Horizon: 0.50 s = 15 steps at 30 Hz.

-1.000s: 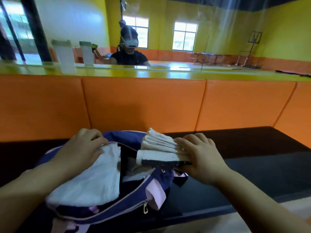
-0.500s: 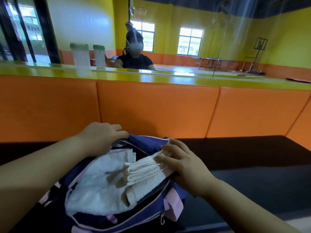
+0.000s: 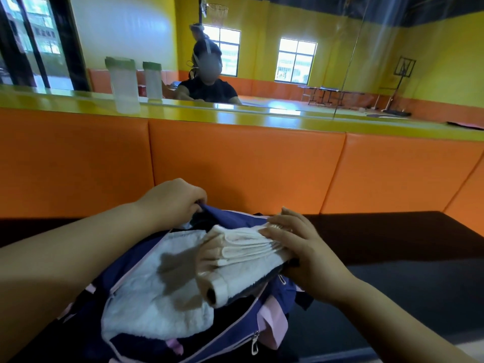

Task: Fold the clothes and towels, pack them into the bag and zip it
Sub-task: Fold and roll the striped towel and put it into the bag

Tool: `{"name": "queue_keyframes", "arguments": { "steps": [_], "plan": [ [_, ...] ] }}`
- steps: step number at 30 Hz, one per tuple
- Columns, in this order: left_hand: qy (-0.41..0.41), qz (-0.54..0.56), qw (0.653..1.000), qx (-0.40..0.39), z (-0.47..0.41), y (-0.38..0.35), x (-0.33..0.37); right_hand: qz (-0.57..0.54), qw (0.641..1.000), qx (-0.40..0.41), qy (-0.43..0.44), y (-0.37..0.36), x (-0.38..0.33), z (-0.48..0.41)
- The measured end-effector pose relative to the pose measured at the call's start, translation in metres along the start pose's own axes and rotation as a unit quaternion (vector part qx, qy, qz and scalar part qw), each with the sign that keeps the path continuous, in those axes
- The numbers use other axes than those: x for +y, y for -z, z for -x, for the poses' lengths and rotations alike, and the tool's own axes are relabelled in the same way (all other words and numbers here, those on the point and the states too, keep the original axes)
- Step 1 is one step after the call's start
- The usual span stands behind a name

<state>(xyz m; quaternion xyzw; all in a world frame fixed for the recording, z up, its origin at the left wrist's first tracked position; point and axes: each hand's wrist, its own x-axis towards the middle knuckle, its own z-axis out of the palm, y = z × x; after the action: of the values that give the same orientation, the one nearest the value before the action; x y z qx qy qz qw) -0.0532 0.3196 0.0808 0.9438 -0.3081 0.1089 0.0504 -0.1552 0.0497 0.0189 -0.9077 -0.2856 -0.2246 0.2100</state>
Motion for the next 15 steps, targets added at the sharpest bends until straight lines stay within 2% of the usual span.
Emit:
{"name": "queue_keyframes", "arguments": {
  "steps": [2, 6, 8, 12, 15],
  "plan": [
    [0.031, 0.051, 0.998, -0.025, 0.000, 0.000, -0.001, -0.025, 0.999, -0.012, 0.029, -0.007, -0.010, -0.006],
    [0.043, 0.062, 0.994, -0.077, 0.002, -0.004, -0.008, -0.065, 0.990, -0.095, 0.078, -0.030, -0.023, -0.015],
    [0.037, 0.065, 0.994, -0.075, 0.002, 0.000, -0.007, -0.077, 0.984, -0.128, 0.093, -0.040, -0.029, -0.018],
    [0.014, 0.072, 0.996, -0.043, -0.001, 0.007, -0.003, -0.081, 0.983, -0.131, 0.102, -0.054, -0.041, -0.027],
    [0.005, 0.075, 0.997, -0.022, 0.000, 0.007, -0.005, -0.057, 0.983, -0.165, 0.064, -0.054, -0.036, -0.028]
  ]
}}
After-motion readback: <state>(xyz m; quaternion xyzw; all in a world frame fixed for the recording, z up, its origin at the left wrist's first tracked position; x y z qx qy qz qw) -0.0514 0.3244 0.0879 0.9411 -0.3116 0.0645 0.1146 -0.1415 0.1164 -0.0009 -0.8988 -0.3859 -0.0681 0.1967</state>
